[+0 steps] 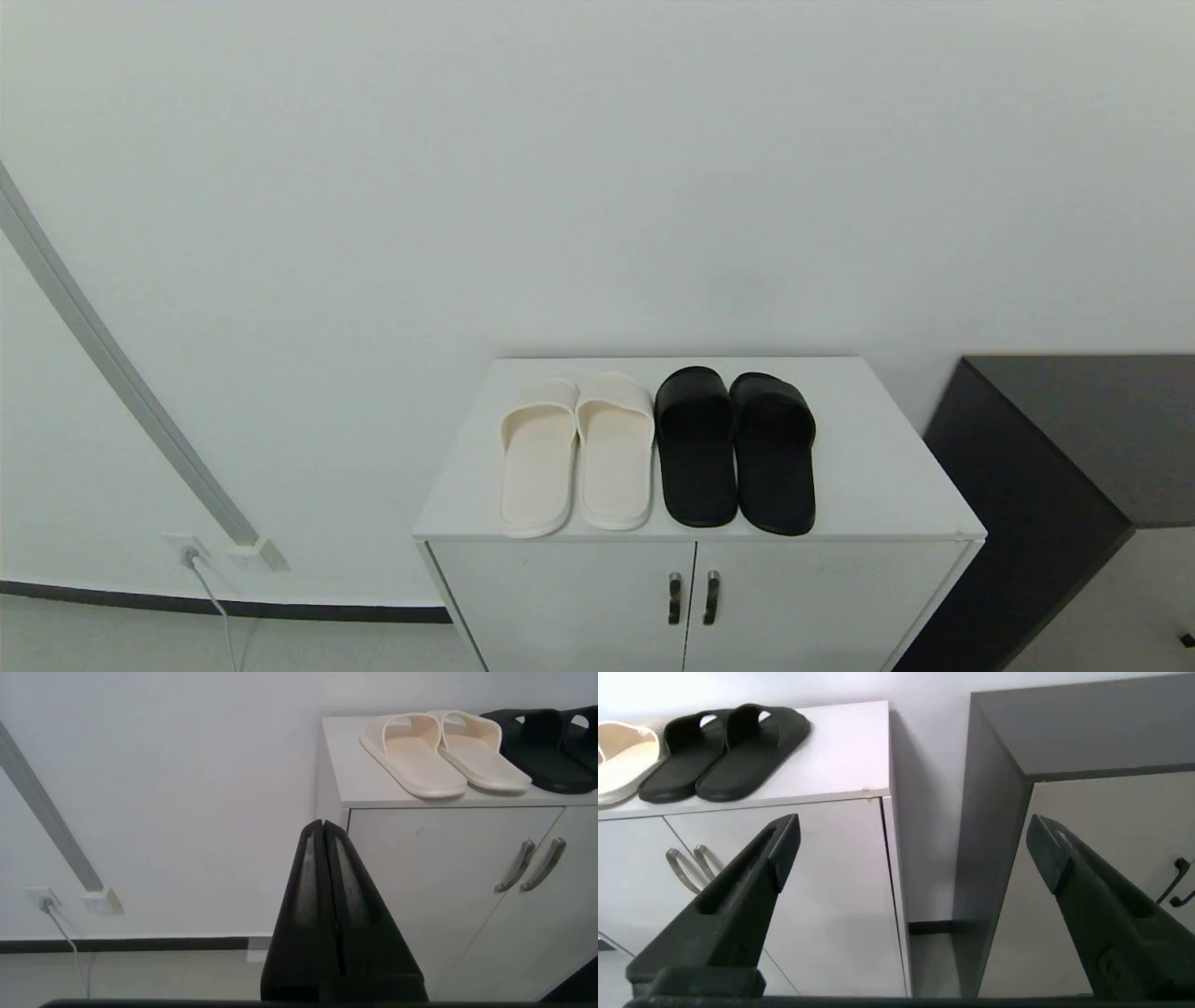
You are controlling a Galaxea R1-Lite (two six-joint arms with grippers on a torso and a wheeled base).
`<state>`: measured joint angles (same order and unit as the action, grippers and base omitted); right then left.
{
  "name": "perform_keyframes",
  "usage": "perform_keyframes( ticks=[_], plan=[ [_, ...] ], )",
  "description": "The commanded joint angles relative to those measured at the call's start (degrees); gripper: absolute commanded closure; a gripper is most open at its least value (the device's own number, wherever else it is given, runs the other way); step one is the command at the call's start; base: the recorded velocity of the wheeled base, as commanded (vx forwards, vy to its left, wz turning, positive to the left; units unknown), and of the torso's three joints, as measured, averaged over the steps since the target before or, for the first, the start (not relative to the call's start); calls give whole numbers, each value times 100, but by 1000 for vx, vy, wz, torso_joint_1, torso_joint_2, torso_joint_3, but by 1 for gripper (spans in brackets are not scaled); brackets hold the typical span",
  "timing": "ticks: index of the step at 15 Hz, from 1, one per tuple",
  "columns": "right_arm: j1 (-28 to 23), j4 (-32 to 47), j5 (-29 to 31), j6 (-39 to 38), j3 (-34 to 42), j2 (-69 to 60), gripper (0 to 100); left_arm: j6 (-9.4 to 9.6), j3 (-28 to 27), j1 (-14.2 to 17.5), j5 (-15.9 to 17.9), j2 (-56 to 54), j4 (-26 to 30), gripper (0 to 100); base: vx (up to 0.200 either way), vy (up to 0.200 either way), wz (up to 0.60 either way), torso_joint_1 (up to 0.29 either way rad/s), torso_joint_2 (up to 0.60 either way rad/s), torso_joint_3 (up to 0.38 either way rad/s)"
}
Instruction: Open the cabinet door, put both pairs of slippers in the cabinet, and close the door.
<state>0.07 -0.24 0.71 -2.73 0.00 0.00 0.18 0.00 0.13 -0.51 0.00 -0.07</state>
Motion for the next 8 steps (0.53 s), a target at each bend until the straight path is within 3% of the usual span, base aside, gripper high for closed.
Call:
perform_keyframes(
  ticks=[1, 6, 8],
  plan=[
    [1, -2, -27, 18, 0, 9, 0, -1, 0, 4, -2, 0, -1, 100, 0, 0, 0, 0, 0, 0],
    [19, 16, -167, 291, -26, 62, 0, -1, 0, 4, -2, 0, -1, 100, 0, 0, 0, 0, 0, 0],
    [116, 51, -203, -70, -993, 853, 0, -1, 0, -5, -2, 0, -1, 100, 0, 0, 0, 0, 0, 0]
  ],
)
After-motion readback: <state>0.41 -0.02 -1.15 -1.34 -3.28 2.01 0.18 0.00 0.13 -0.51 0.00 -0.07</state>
